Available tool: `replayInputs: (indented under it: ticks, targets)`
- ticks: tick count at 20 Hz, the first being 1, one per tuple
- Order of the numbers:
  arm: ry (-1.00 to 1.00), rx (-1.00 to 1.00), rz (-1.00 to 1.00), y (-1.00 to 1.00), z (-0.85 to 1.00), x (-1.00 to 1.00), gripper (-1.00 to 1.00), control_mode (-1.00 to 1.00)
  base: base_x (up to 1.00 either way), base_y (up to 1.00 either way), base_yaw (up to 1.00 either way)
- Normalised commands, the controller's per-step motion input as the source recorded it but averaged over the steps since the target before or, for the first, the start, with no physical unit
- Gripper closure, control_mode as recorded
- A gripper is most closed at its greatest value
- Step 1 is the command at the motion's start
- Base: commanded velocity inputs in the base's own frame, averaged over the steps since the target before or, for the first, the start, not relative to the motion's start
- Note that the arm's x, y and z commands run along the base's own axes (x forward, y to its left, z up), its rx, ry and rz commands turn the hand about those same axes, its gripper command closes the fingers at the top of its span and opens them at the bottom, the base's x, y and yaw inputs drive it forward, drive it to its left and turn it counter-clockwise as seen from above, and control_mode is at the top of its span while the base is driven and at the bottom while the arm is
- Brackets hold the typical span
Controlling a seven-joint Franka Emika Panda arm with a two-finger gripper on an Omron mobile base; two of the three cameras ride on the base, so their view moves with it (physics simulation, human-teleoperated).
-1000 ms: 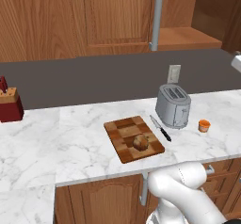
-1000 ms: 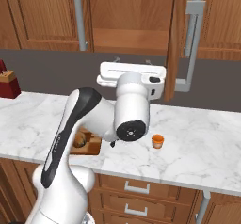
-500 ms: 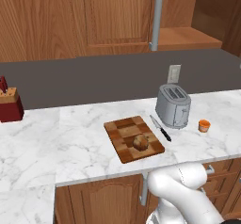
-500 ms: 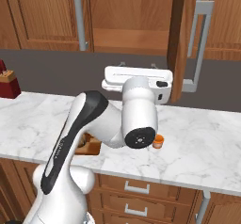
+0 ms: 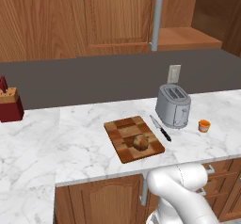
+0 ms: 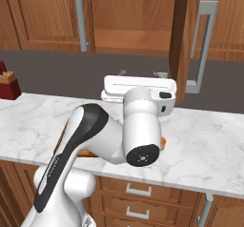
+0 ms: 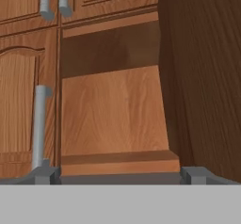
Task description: Pick the bread, place it on the cutting board, pick the jam, place it on the counter, and close the cabinet.
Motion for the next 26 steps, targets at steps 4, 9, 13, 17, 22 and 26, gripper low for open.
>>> replayInputs:
  ticks: [4, 9, 13, 17, 22, 26]
  targets:
    - [0.0, 0.0, 0.0, -0.47, 0.0, -0.46, -1.0, -1.0, 0.0, 0.0, 0.0]
    - [0.0, 0.0, 0.0, -0.47, 0.0, -0.47, -1.0, -1.0, 0.0, 0.0, 0.0]
    - [0.0, 0.0, 0.0, -0.44, 0.0, -0.45, -1.0, -1.0, 0.0, 0.0, 0.0]
    - [0.0, 0.0, 0.0, -0.43, 0.0, -0.44, -1.0, -1.0, 0.0, 0.0, 0.0]
    - [0.0, 0.0, 0.01, -0.32, 0.0, -0.16, -1.0, -1.0, 0.0, 0.0, 0.0]
    - [0.0, 0.0, 0.06, -0.22, 0.0, 0.0, -1.0, -1.0, 0.0, 0.0, 0.0]
